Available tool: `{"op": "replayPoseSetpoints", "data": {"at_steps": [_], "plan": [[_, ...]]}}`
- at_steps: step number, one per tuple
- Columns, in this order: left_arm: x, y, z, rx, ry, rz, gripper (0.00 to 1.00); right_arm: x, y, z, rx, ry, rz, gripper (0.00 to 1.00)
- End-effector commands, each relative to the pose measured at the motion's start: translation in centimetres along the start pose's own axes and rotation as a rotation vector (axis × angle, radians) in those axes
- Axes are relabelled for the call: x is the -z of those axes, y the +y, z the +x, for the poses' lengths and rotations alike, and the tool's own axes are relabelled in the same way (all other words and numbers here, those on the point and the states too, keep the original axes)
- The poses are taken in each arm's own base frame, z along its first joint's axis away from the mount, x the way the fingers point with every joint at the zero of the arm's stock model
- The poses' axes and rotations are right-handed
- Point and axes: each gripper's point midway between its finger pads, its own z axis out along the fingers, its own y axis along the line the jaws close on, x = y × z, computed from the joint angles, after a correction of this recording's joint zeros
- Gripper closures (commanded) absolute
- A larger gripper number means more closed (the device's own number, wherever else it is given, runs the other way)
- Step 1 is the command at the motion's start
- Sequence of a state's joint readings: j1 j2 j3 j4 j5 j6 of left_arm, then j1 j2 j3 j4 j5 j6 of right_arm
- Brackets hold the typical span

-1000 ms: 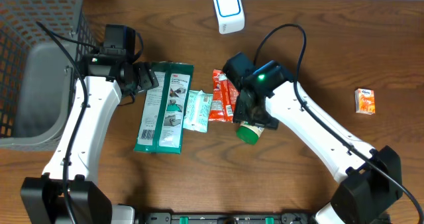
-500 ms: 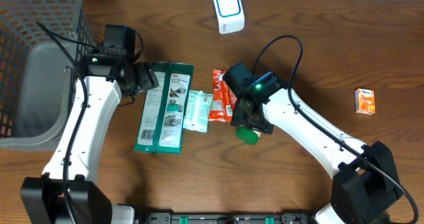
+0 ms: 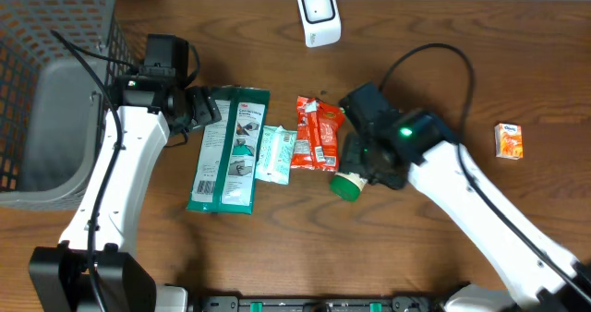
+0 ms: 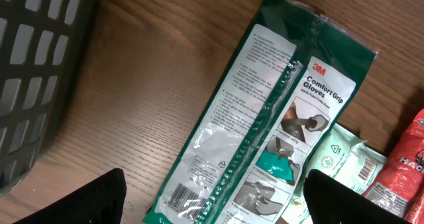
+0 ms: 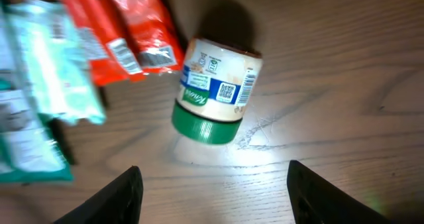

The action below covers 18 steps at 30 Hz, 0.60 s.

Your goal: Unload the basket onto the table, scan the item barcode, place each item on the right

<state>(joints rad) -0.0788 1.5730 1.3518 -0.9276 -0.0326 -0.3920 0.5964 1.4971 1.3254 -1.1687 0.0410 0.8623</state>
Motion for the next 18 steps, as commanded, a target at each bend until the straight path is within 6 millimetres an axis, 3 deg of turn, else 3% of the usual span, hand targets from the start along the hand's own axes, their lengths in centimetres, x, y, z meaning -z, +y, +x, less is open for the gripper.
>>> {"op": "replayPoseSetpoints", "data": {"at_steps": [1,7,12,18], "plan": [[0.5,0.1,-0.6,0.0,-0.023,-0.005,0.14,1.0,-0.4,-0.1,-0.002,-0.028,-0.01,0.36],[0.5,0.1,-0.6,0.0,-0.022,-0.005,0.14,-1.8,-2.2,1.8,-0.109,0.024,0.054,0.32],[0.5,0.1,-0.6,0.0,-0.022,-0.005,0.14,-5.8,-1.0,3.1,-0.107,0.065,-0.049,0.32],[0.5,0.1,-0.6,0.0,-0.022,-0.005,0.14,-9.1,-1.6,3.9,-0.108,0.047,-0.077,0.31]]}}
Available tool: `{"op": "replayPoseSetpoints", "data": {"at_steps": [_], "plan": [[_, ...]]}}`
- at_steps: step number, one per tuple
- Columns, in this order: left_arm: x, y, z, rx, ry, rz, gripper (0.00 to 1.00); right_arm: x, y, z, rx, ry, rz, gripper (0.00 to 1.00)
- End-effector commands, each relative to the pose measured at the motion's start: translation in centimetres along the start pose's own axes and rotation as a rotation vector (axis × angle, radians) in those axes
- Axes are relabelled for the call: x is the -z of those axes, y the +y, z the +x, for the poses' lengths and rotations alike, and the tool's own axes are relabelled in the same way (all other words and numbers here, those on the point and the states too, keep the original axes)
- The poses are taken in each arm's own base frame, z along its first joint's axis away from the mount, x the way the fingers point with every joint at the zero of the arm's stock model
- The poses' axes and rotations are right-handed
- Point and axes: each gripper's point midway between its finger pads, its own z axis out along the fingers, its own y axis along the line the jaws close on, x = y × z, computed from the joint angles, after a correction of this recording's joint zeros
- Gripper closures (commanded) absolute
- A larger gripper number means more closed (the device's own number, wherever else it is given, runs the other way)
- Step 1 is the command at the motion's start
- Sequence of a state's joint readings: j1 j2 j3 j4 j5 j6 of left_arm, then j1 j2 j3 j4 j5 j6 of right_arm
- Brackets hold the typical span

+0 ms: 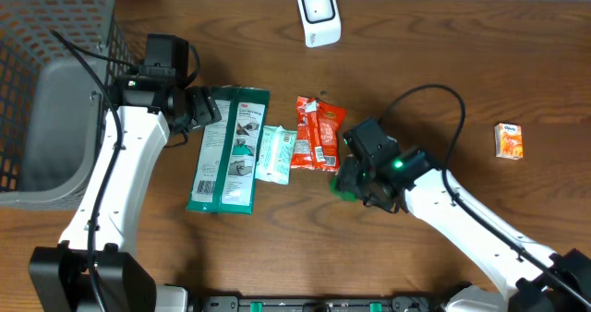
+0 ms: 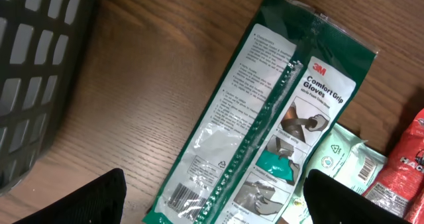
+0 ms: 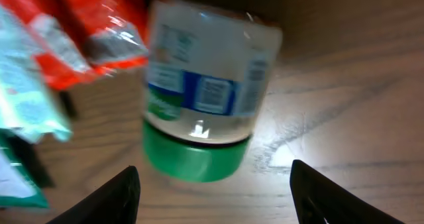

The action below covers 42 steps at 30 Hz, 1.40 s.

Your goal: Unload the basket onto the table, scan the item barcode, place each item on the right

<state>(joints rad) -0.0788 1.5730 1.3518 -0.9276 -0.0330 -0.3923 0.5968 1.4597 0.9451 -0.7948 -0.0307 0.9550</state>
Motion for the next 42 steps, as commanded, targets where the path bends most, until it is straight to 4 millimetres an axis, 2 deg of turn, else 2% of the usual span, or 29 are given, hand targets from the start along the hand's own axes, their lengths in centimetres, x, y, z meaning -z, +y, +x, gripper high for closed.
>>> {"op": "replayPoseSetpoints", "data": {"at_steps": [1,7,13,20,24,29,35,39,42], "plan": [[0.5,0.1,-0.6,0.0,-0.022,-0.005,0.14,-1.4,-0.5,0.7,-0.014,0.007,-0.012,0.3],[0.5,0.1,-0.6,0.0,-0.022,-0.005,0.14,-2.2,-1.2,0.7,-0.009,-0.016,0.005,0.32],[0.5,0.1,-0.6,0.0,-0.022,-0.005,0.14,-2.1,-3.1,-1.0,0.0,-0.119,0.102,0.34],[0.5,0.1,-0.6,0.0,-0.022,-0.005,0.14,-2.0,-3.3,-1.5,0.117,-0.142,0.126,0.33],[0.5,0.1,-0.6,0.0,-0.022,-0.005,0.14,-1.9,-3.6,-2.0,0.285,-0.156,0.161,0.28],[0.5,0.1,-0.6,0.0,-0.022,-0.005,0.14,-1.1,-2.6,-1.8,0.488,-0.121,0.134,0.27],[0.5,0.1,-0.6,0.0,-0.022,-0.005,0.14,1.6,-0.4,-1.9,0.624,-0.073,0.075,0.22],[0.5,0.1,-0.6,0.0,-0.022,-0.005,0.14,1.9,-0.4,-2.1,0.701,-0.071,0.084,0.18],[0.5,0.1,-0.6,0.0,-0.022,-0.005,0.14,1.4,-1.4,-2.2,0.704,-0.073,0.133,0.18]]}}
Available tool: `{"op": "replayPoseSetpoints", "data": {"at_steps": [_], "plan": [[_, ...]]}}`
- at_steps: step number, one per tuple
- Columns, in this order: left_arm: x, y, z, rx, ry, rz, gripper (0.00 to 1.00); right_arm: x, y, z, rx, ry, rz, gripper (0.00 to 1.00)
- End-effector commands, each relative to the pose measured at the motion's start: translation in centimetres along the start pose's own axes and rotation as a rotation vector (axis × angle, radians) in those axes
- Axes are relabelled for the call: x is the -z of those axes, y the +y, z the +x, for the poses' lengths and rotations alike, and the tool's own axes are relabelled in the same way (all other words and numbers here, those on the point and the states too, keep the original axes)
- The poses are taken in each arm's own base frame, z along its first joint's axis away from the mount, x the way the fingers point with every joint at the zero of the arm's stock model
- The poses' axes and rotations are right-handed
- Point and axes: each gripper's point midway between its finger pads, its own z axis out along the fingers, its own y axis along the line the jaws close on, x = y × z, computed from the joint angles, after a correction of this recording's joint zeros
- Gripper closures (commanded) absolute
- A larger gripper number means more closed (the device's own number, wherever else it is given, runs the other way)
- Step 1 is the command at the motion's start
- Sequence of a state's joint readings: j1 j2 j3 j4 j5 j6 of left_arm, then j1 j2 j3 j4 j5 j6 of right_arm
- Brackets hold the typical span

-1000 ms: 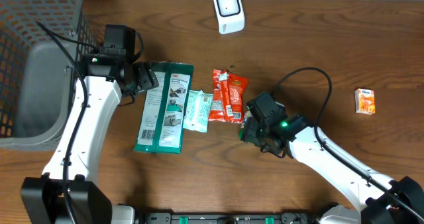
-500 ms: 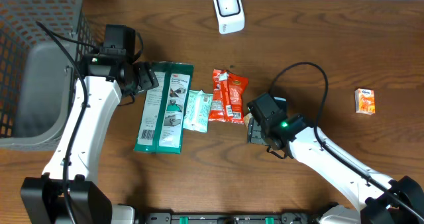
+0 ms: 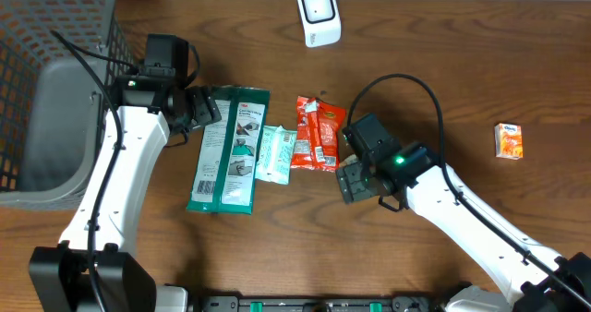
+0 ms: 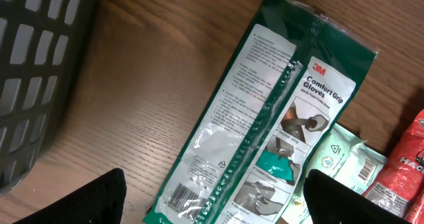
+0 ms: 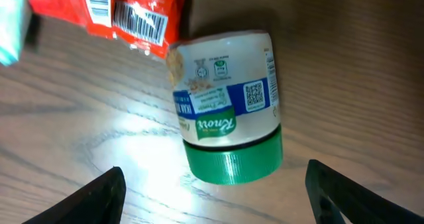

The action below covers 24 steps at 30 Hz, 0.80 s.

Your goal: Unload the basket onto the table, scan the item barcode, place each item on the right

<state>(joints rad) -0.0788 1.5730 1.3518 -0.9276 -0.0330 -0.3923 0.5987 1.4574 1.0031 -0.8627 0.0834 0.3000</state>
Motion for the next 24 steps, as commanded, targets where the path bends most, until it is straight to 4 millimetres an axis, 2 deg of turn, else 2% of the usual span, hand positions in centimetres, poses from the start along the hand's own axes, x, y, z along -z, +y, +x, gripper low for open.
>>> {"op": "replayPoseSetpoints", "data": {"at_steps": [1,11,17,20,24], "plan": [[0.5,0.1,-0.6,0.0,-0.022,-0.005,0.14,-0.3,-1.2,0.3,0.049,0.001,0.053,0.2],[0.5,0.1,-0.6,0.0,-0.022,-0.005,0.14,-3.1,-1.7,1.5,0.045,-0.022,0.067,0.2],[0.5,0.1,-0.6,0.0,-0.022,-0.005,0.14,-3.9,-1.5,1.3,0.042,-0.052,0.055,0.21],[0.5,0.1,-0.6,0.0,-0.022,-0.005,0.14,-3.9,-0.6,1.2,0.042,-0.055,0.005,0.23],[0.5,0.1,-0.6,0.0,-0.022,-0.005,0.14,-3.7,2.0,1.1,0.045,-0.048,-0.143,0.24]]}}
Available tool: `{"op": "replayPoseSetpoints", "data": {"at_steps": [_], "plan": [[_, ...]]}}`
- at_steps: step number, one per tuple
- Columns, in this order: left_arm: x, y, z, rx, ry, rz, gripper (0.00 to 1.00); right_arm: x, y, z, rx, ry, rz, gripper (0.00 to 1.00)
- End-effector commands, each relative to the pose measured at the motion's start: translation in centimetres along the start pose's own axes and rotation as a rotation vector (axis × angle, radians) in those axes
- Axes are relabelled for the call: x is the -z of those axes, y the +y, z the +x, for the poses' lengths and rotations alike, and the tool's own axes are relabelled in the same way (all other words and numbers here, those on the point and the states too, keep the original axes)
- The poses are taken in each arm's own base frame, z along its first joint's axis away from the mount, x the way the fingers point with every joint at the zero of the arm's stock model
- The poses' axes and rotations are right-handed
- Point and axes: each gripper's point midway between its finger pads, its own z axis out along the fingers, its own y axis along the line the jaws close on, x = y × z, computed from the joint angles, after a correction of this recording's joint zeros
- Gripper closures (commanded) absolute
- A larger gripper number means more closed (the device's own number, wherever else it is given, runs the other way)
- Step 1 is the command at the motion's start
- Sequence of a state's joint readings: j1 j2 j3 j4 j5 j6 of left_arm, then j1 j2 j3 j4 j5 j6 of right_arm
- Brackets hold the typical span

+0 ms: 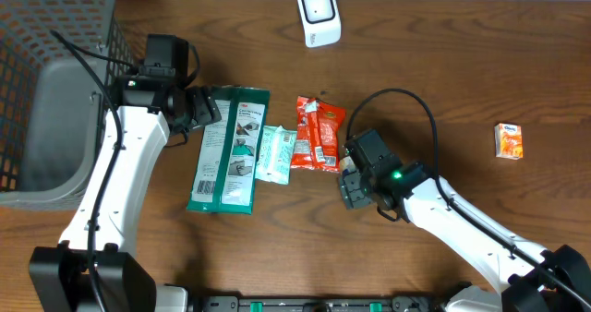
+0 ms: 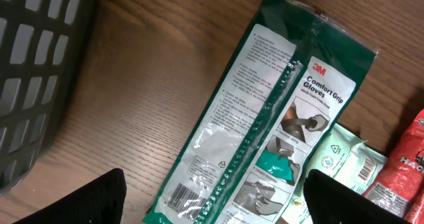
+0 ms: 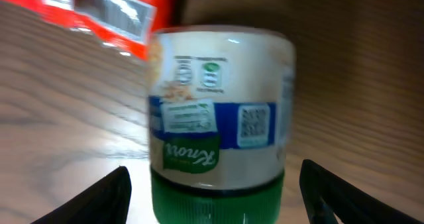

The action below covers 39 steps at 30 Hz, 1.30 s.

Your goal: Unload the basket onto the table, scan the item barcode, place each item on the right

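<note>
A Knorr jar (image 3: 218, 111) with a green lid and a white and blue label lies on its side on the table. It fills the right wrist view, lid towards the camera. My right gripper (image 3: 215, 187) is open, one finger on each side of the jar, neither touching it. In the overhead view the right gripper (image 1: 354, 185) hides the jar. The white scanner (image 1: 319, 15) stands at the table's far edge. My left gripper (image 2: 215, 197) hangs open over the green glove pack (image 2: 265, 124).
A grey basket (image 1: 55, 81) stands at the left. The green glove pack (image 1: 229, 150), a pale wipes pack (image 1: 274, 153) and red packets (image 1: 319, 132) lie in a row just left of the jar. A small orange box (image 1: 509, 140) sits at the right.
My right gripper has come closer to the jar, which now looms larger between the open fingers. The left arm and the packs have not moved.
First my right gripper hung open above the jar, whose green lid showed in the overhead view. Then it was lower and covered the jar. Later its wrist was turned, with the lid facing the camera. Now it straddles the jar closely. The left arm stayed still throughout.
</note>
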<state>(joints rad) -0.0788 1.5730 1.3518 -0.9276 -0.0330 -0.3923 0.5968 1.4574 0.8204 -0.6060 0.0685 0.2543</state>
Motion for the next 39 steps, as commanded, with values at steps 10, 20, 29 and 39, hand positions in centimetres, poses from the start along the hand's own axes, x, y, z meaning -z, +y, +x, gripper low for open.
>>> {"op": "replayPoseSetpoints", "data": {"at_steps": [10,20,29,39], "plan": [[0.5,0.1,-0.6,0.0,-0.022,-0.005,0.14,-0.1,0.1,-0.6,-0.175,-0.016,-0.049,0.21],[0.5,0.1,-0.6,0.0,-0.022,-0.005,0.14,-0.1,-1.5,-1.1,-0.341,-0.022,-0.039,0.22],[0.5,0.1,-0.6,0.0,-0.022,-0.005,0.14,0.3,-1.2,-1.5,-0.414,-0.025,-0.076,0.24],[0.5,0.1,-0.6,0.0,-0.022,-0.005,0.14,6.0,-0.7,-5.4,-0.488,-0.201,-0.218,0.2]]}}
